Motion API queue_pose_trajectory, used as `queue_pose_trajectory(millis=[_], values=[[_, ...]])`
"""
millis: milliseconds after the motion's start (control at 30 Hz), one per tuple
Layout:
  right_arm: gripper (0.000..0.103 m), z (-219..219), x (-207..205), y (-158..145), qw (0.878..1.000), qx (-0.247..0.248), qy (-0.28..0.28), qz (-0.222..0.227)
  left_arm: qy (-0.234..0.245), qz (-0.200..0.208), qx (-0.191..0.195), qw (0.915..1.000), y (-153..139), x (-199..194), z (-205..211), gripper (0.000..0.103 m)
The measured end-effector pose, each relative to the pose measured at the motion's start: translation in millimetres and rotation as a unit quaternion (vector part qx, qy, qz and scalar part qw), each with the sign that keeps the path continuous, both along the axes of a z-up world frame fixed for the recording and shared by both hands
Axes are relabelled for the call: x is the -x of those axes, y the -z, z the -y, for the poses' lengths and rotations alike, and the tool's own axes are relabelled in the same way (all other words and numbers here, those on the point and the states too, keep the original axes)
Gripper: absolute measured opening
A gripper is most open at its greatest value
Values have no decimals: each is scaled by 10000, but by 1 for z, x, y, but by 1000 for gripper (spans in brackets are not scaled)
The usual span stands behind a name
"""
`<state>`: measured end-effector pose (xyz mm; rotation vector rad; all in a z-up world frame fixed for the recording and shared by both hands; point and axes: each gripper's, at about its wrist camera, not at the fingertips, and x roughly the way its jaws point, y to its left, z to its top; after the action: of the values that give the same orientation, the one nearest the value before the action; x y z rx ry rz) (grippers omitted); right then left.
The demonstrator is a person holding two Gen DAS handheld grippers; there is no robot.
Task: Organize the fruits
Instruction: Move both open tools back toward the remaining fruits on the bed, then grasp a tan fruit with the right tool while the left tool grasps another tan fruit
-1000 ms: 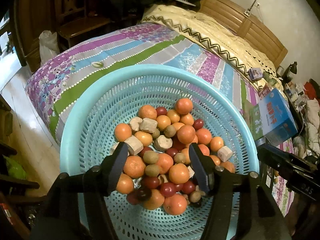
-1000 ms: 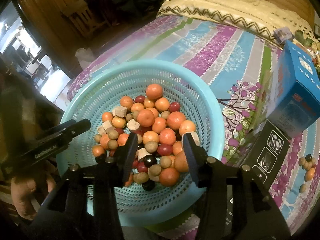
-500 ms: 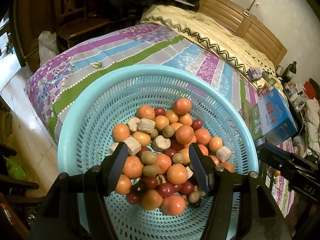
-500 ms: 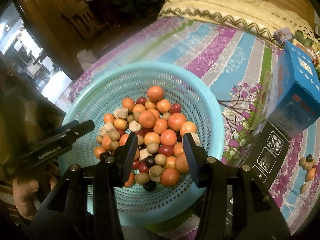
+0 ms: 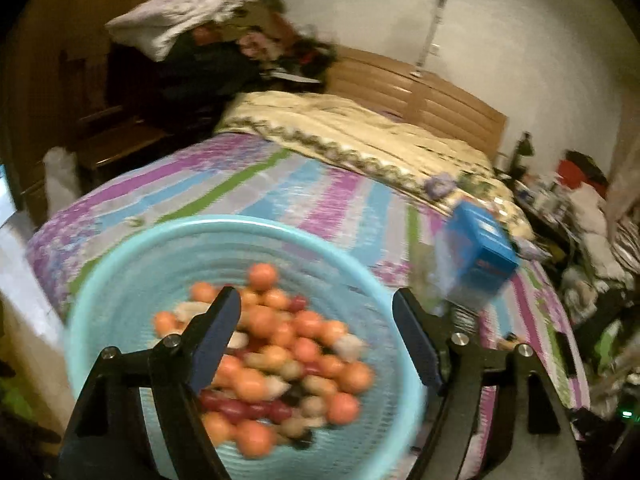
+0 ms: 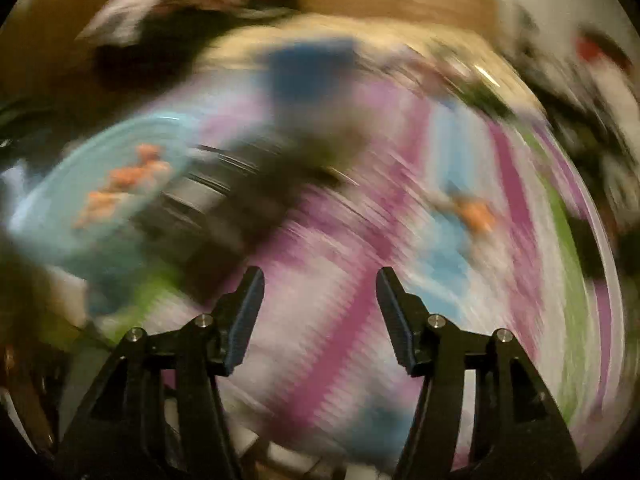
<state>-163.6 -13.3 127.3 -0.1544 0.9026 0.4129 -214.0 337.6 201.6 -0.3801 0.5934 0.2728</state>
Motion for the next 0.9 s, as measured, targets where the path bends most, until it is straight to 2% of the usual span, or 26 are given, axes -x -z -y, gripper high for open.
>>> queue_pose_trajectory(millis=[100, 133, 167, 233, 467, 600, 667, 767, 900], values=[[55, 61, -11, 21, 9967, 9, 781, -220, 582, -20, -112, 9982, -4, -15, 47, 80], [48, 74, -15, 27, 9951, -46, 946, -277, 765, -48, -154, 9969, -5, -20, 62, 80], [44, 86, -23, 33, 9933, -125, 1087, -377, 930, -83, -194, 9954, -5, -25, 75, 80], [43, 101, -44, 46, 9907, -302, 1249, -451, 1197, -174, -242, 9924, -4, -34, 99, 80], [43, 92, -108, 73, 9929, -594, 973, -326, 1854, -491, -387, 9807, 8, -56, 167, 80], [43, 78, -133, 87, 9954, -473, 778, -300, 2147, -622, -322, 9742, 16, -75, 199, 80], [38, 80, -138, 95, 9957, -415, 742, -358, 2244, -645, -292, 9719, 19, -83, 212, 80], [26, 85, -141, 98, 9958, -411, 735, -372, 2409, -685, -158, 9680, 27, -100, 234, 80], [26, 98, -138, 94, 9946, -595, 769, -374, 2769, -731, -32, 9581, 45, -126, 267, 80]])
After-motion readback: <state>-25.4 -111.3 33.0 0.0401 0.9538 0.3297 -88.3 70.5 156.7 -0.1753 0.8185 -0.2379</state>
